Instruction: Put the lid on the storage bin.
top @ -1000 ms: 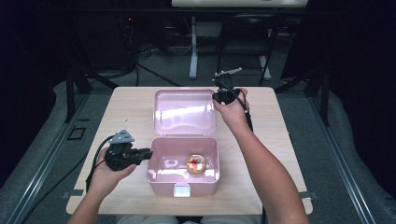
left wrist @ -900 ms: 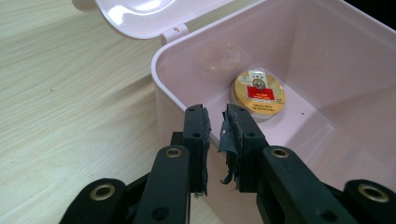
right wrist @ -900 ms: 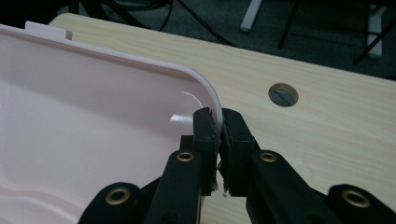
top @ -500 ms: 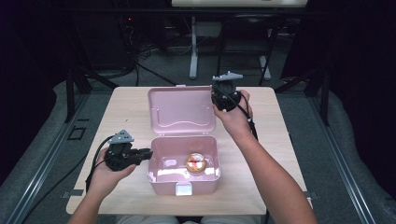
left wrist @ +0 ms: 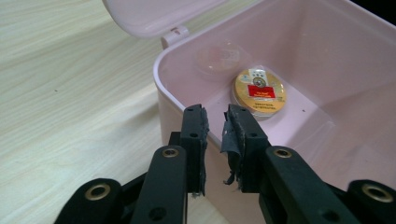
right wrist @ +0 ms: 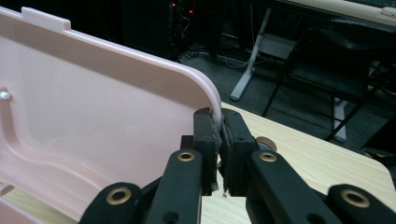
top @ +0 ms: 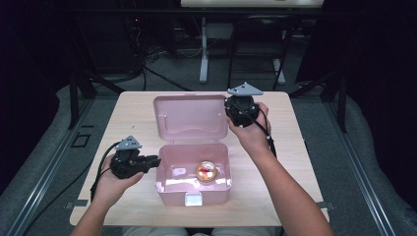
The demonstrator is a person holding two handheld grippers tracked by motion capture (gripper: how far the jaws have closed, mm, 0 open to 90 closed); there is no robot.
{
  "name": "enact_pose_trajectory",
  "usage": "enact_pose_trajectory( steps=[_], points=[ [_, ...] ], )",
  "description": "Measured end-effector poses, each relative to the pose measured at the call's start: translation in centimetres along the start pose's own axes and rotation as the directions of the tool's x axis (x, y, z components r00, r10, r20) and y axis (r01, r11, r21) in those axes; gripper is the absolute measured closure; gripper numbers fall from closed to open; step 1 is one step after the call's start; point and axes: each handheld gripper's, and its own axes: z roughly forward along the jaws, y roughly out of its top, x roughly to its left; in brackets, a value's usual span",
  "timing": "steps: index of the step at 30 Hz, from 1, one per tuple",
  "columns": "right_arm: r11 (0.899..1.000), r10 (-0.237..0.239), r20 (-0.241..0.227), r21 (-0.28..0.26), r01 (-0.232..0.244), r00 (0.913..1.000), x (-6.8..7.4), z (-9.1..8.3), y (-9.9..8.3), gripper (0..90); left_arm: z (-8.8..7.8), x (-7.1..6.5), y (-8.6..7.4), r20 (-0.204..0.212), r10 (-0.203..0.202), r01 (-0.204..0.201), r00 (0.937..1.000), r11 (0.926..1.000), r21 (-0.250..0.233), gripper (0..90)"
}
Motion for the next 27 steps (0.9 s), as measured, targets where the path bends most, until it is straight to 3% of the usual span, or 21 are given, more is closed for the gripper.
enact_pose_trajectory(
  steps=[6,9,11,18,22,27],
  points=[
    [1.000,0.001,-0.011,-0.013,-0.001,0.9999,-0.1,-0.4,-0.2,85.7,-0.3,1.5,0.6,-0.065,-0.044,0.040,0.9969,0.9976,-0.057,70.3],
    [1.000,-0.005,-0.009,-0.017,0.005,0.9999,0.0,-0.6,-0.2,85.7,-0.5,2.1,1.2,-0.089,-0.046,0.040,0.9950,0.9968,-0.070,67.4],
    [1.000,-0.004,-0.010,-0.020,0.003,0.9999,0.1,-0.7,-0.3,85.7,-0.7,2.4,2.1,-0.123,-0.039,0.028,0.9917,0.9956,-0.089,65.2],
    [1.000,-0.002,-0.015,-0.031,0.001,0.9999,0.1,-0.9,-0.5,85.8,-1.4,3.3,5.6,-0.152,-0.060,0.034,0.9865,0.9855,-0.166,58.4],
    [0.999,-0.003,-0.021,-0.034,0.002,0.9998,0.1,-1.2,-0.5,85.9,-1.3,3.3,7.3,-0.203,-0.056,0.017,0.9776,0.9819,-0.189,57.4],
    [0.999,0.005,-0.027,-0.047,-0.006,0.9996,0.1,-1.4,-0.7,86.1,-0.8,3.0,9.1,-0.203,-0.062,0.017,0.9772,0.9765,-0.215,57.7]
  ],
)
